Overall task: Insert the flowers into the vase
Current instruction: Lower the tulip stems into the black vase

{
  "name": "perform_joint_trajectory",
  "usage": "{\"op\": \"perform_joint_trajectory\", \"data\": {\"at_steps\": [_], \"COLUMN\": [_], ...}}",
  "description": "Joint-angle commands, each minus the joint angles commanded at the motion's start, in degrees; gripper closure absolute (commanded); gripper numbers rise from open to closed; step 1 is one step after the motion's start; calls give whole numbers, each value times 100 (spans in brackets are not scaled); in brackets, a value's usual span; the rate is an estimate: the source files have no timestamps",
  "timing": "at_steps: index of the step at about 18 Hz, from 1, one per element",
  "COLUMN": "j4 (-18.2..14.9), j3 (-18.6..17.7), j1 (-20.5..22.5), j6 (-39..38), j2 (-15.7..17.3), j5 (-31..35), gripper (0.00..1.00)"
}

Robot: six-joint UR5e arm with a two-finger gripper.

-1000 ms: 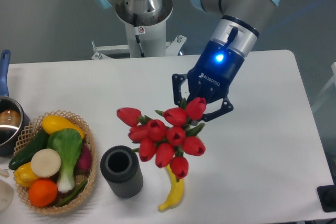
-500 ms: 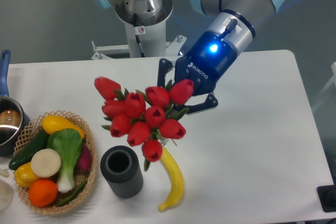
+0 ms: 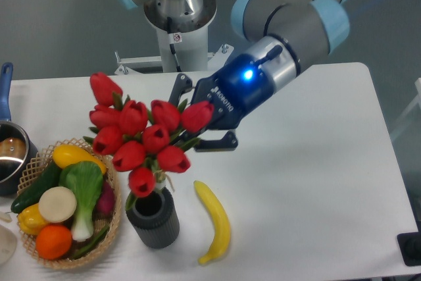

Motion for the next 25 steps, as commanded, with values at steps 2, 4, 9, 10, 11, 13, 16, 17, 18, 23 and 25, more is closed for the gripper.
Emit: {"op": "perform_joint_trajectory", "data": {"at_steps": [2, 4, 9, 10, 11, 13, 16, 17, 18, 23, 25], "j4": [0, 0, 9, 9, 9, 9, 9, 9, 9, 228, 229], "j3": [-35, -44, -53, -70, -105, -184, -316, -447, -579, -1018, -1151], "j1": [-9, -44, -105, -132, -141, -141, -176, -184, -193, -202, -272], "j6": [0, 9, 123, 184, 237, 360, 536, 693, 851, 1343, 1625], "j2": [0, 0, -184, -220, -237, -264, -308, -308, -317, -483, -571], "j5": [0, 0, 18, 26, 26, 26, 44, 53, 70, 149, 324], "gripper": [100, 100, 100, 100, 100, 100, 100, 100, 100, 99, 90]}}
